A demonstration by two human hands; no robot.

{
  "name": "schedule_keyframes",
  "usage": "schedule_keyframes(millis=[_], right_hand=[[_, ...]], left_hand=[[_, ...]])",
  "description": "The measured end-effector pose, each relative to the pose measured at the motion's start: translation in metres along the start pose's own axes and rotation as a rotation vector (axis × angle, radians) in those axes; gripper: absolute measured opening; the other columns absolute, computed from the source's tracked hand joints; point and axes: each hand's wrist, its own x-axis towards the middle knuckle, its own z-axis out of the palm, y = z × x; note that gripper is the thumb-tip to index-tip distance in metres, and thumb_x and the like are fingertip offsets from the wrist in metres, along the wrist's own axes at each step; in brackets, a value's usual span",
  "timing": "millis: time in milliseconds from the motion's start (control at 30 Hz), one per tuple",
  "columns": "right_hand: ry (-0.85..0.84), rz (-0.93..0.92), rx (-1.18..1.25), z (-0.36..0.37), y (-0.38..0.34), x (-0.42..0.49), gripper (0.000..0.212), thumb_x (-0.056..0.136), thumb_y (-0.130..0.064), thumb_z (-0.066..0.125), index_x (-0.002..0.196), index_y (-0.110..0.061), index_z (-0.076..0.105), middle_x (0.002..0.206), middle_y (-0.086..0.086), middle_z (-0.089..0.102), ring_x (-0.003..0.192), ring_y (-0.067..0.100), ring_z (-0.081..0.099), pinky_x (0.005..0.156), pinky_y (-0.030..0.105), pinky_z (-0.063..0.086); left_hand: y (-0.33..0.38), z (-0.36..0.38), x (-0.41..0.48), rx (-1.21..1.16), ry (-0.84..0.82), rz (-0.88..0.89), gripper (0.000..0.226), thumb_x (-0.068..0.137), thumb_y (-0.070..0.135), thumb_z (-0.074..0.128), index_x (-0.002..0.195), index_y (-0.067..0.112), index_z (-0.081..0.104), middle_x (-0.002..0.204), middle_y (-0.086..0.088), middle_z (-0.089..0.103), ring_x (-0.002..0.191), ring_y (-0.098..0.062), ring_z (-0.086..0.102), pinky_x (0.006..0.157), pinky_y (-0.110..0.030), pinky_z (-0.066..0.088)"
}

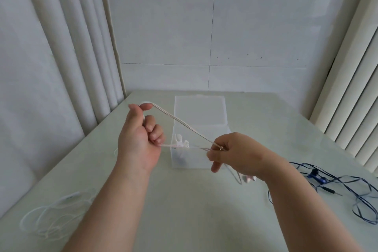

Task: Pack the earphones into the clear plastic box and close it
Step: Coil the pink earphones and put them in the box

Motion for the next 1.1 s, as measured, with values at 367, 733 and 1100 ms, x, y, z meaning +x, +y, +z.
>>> schedule_keyframes(millis=[367,733,1100], right_hand=[[0.063,-0.006,0.043,-0.007,0.004,-0.002,0.009,0.083,-0.023,0.061,0.076,-0.020,0.066,0.058,-0.008,0.051,0.043,0.007,0.042,0.047,0.020,0.036],[0.361,0.008,0.193,-0.012,0.008,0.003,0.030,0.091,-0.028,0.057,0.067,-0.017,0.069,0.044,-0.012,0.044,0.050,0.016,0.040,0.056,0.027,0.036],[0.388,0.204,0.434,-0.013,0.021,0.011,0.029,0.079,-0.025,0.060,0.052,-0.016,0.063,0.060,0.005,0.032,0.049,0.019,0.024,0.049,0.024,0.024]], left_hand=[[0.008,-0.011,0.004,-0.120,0.095,-0.160,0.041,0.095,0.033,0.051,0.059,0.020,0.036,0.052,0.004,0.034,0.035,-0.009,0.024,0.034,-0.017,0.018],[0.002,-0.011,-0.002,0.666,-0.218,0.111,0.065,0.076,0.073,0.045,0.051,0.014,0.050,0.039,-0.009,0.036,0.035,-0.018,0.027,0.046,-0.027,0.020],[0.004,-0.016,-0.002,0.436,-0.436,-0.053,0.071,0.077,0.076,0.041,0.049,0.011,0.046,0.039,0.004,0.032,0.039,-0.016,0.027,0.048,-0.027,0.022]])
